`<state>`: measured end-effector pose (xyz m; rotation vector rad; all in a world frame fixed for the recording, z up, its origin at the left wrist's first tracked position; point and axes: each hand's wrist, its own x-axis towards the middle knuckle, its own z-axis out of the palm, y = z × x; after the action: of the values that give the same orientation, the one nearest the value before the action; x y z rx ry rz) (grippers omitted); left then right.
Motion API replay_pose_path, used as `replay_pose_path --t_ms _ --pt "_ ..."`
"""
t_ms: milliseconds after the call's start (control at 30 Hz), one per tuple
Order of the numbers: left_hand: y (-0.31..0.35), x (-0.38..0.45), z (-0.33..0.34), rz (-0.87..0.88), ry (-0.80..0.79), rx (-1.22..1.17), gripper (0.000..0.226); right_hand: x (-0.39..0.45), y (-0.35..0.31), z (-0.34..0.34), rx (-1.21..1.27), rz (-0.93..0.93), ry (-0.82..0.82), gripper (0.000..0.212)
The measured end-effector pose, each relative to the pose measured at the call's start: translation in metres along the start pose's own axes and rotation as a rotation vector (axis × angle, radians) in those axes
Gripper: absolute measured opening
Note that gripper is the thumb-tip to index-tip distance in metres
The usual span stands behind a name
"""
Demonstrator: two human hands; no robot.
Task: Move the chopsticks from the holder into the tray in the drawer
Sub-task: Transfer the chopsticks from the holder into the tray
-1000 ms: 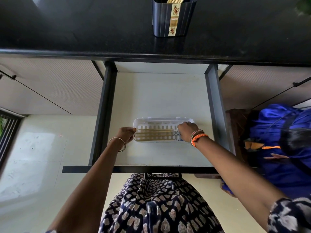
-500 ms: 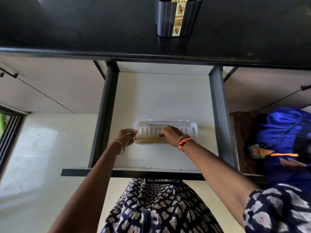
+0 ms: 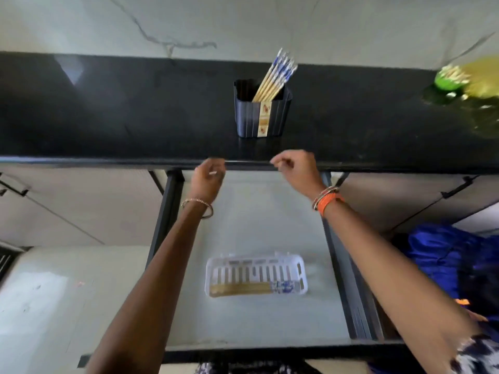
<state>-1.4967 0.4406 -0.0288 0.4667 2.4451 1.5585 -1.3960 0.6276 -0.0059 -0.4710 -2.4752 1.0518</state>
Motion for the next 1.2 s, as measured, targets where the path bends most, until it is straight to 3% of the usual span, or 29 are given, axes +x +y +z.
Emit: replay_pose_path --t_ms 133,267,400,600,800,900,1000,1100,1200 --pt "0.076 0.061 0.011 0.234 0.04 0.008 0.023 0.09 0.004 -0.047 0.11 0.151 0.257 0.02" --pt "0.1 0.107 0.027 0.298 0.054 0.159 0.031 0.168 0.02 -0.059 0.054 0.211 0.272 0.02" --pt "0.089 0.139 0.037 0.33 0.075 0.254 0.032 0.223 0.032 -0.053 0.211 0.296 0.283 0.027" --pt "0.065 0.156 0.043 0.367 0.043 0.278 0.027 0.249 0.047 -0.031 0.391 0.338 0.253 0.034" --pt "0.059 0.16 0.042 0.375 0.043 0.251 0.023 0.263 0.053 -0.028 0.491 0.383 0.252 0.01" --pt "0.059 0.16 0.042 0.367 0.052 0.25 0.022 0.268 0.051 -0.03 0.553 0.415 0.217 0.015" --pt "0.059 0.158 0.042 0.352 0.05 0.252 0.023 0.27 0.047 -0.03 0.577 0.414 0.194 0.006" --pt "0.061 0.155 0.043 0.323 0.036 0.245 0.026 0.268 0.043 -0.033 0.56 0.4 0.192 0.021" --pt "0.066 0.151 0.04 0.294 0.023 0.228 0.025 0.263 0.04 -0.041 0.568 0.385 0.231 0.022"
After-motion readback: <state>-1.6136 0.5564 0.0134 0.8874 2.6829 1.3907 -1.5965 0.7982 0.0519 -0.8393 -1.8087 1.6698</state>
